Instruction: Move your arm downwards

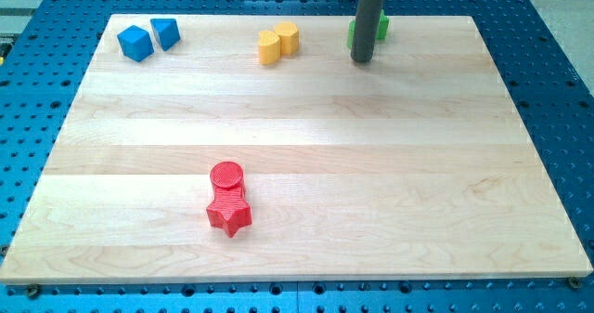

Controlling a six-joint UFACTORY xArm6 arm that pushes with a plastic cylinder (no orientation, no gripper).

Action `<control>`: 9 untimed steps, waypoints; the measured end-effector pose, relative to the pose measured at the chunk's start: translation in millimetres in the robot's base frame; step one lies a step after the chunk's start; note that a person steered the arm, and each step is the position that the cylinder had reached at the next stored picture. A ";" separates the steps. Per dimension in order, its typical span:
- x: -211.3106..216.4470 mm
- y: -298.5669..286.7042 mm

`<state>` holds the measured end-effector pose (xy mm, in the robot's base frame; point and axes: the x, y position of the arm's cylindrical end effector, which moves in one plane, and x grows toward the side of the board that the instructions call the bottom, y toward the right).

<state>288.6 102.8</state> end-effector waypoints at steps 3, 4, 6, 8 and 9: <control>0.1 1.1; 4.1 1.3; 19.7 1.4; 25.3 3.2; 29.5 3.2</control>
<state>318.1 106.1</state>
